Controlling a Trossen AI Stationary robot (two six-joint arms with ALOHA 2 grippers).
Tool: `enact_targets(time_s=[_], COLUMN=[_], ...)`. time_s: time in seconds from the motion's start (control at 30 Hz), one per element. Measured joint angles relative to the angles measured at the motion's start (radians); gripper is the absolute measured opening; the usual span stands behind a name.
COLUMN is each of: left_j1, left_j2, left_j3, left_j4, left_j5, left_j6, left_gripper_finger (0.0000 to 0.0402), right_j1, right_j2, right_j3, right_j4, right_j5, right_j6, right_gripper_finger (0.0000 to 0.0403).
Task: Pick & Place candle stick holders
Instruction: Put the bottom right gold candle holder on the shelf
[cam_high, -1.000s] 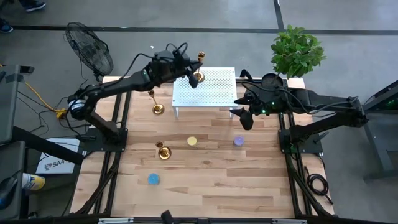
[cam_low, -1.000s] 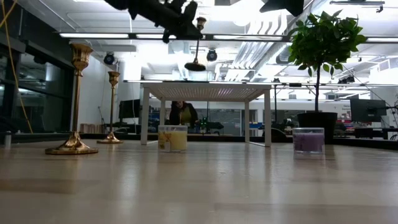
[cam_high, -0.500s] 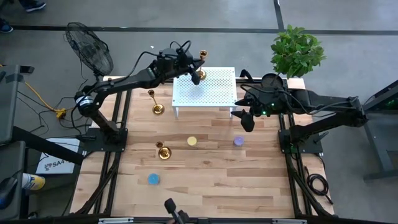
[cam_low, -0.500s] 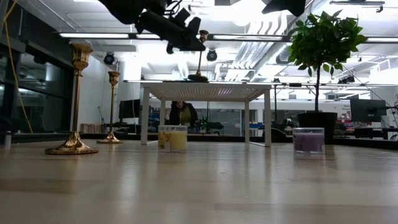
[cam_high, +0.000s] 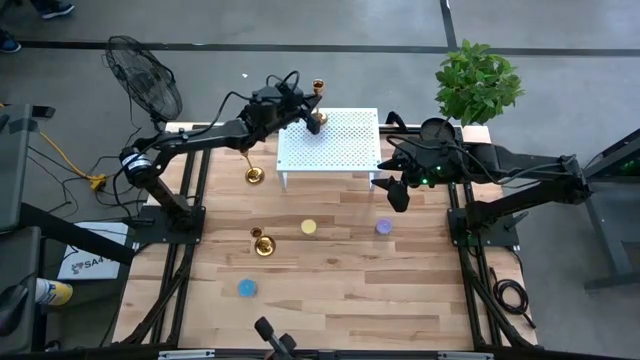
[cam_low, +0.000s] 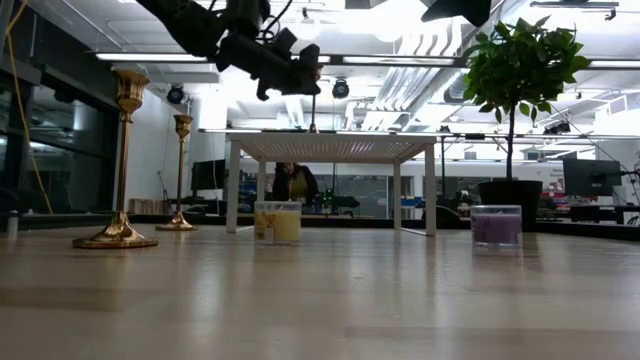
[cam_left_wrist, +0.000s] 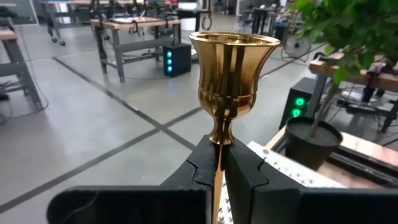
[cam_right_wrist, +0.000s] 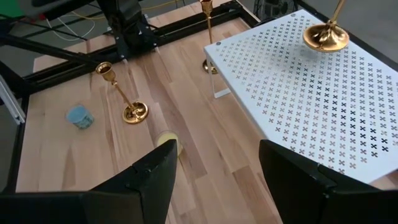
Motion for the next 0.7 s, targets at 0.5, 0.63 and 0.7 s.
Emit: enact_targets(time_s=[0.5, 0.63, 0.7], left_j1=[0.012, 0.020, 0.020], left_j2=[0.000, 0.000, 0.000], left_j3=[-0.001, -0.001, -0.001], left_j4=[-0.031, -0.042, -0.042], left_j5=[-0.080, -0.075, -0.075], left_j6=[0.004, 0.000, -0.001], left_gripper_finger=[0.0008, 0.0008, 0.0008], right_j1=[0.000, 0.000, 0.000], right_j2=[0.000, 0.000, 0.000], right_j3=[0.000, 0.000, 0.000], right_j4=[0.000, 0.000, 0.000], right_j5=[0.000, 0.000, 0.000], right_j6=[-0.009, -0.013, -0.020], right_gripper_finger=[0.0222, 0.0222, 0.0222])
